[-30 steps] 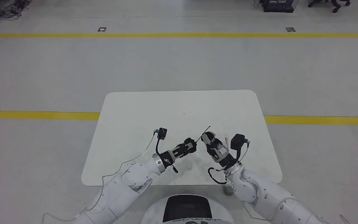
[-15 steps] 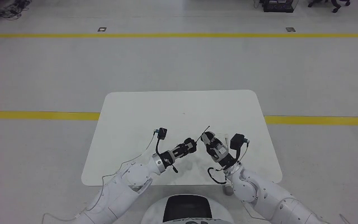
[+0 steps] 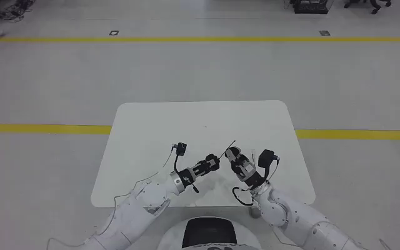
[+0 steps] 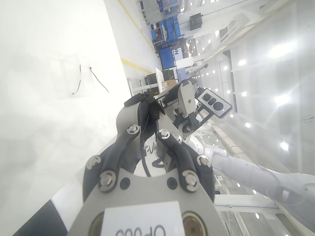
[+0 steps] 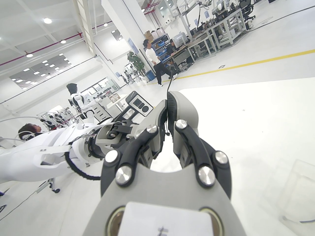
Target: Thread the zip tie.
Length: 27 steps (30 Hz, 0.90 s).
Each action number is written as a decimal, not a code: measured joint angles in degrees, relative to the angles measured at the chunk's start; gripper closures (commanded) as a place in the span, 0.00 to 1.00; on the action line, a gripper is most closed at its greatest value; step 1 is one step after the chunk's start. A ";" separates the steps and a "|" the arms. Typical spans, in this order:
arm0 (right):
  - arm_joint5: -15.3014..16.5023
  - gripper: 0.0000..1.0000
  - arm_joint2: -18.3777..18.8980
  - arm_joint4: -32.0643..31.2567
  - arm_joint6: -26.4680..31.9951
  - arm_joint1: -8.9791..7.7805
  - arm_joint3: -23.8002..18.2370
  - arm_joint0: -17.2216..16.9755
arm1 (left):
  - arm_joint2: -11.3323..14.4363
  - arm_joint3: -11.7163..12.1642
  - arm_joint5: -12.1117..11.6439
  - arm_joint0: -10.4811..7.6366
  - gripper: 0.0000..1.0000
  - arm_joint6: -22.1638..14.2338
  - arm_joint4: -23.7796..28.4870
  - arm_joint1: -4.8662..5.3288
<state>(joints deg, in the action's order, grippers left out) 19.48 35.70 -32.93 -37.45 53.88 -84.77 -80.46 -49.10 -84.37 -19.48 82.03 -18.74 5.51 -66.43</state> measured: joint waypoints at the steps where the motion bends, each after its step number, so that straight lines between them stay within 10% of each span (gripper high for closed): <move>1: 0.00 1.00 0.00 -0.02 0.05 -0.02 -0.02 -0.02 | 0.00 0.00 0.00 0.00 1.00 0.00 0.00 0.00; 27: 0.00 1.00 -0.18 -0.11 0.87 0.16 0.60 0.15 | 0.00 0.00 0.00 0.00 1.00 0.00 0.00 0.00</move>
<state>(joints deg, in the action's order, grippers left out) 19.48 35.52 -33.04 -36.58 54.05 -84.17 -80.31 -49.10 -84.37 -19.48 82.03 -18.74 5.51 -66.43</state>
